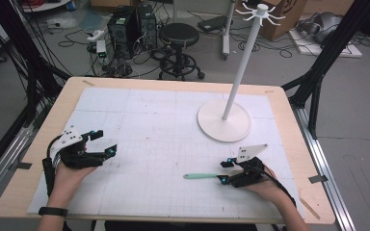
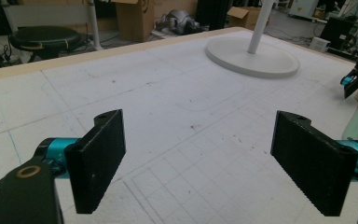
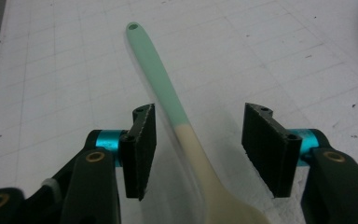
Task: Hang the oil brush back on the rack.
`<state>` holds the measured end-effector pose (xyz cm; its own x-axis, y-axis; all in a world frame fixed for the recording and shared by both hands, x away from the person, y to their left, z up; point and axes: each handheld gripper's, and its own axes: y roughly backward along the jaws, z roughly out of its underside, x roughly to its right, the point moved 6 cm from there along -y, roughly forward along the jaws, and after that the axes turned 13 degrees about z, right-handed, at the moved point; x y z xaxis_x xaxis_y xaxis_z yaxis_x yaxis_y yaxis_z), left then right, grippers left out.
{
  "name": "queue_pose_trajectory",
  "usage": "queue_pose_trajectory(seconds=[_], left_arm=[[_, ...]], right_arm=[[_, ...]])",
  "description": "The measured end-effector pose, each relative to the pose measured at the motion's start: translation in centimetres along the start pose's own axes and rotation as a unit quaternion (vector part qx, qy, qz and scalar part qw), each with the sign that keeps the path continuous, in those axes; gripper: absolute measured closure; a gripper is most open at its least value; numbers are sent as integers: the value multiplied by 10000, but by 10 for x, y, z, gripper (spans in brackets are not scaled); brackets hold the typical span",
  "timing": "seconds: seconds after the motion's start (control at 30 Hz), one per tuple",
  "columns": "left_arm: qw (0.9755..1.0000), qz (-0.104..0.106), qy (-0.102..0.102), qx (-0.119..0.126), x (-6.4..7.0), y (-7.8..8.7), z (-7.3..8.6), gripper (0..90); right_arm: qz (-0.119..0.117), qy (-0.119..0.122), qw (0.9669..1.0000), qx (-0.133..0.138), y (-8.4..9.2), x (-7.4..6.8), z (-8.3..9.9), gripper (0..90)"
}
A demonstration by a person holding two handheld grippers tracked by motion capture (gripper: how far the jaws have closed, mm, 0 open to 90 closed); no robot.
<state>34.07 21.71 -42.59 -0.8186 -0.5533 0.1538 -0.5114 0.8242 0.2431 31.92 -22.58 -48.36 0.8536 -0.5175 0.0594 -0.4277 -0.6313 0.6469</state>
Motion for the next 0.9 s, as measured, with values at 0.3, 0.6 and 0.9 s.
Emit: queue_pose_trajectory(seconds=[0.3,0.6,0.9], left_arm=[[10000,1,-1,-25,0,-1,1,184],[10000,27,16,-52,1,-4,1,184],[10000,43,17,-68,1,-5,2,185]], right_arm=[[62,218,9997,-102,-3,-1,2,634],[82,701,9974,-155,-3,-8,0,754],[81,829,9963,-222,-2,-10,-2,808]])
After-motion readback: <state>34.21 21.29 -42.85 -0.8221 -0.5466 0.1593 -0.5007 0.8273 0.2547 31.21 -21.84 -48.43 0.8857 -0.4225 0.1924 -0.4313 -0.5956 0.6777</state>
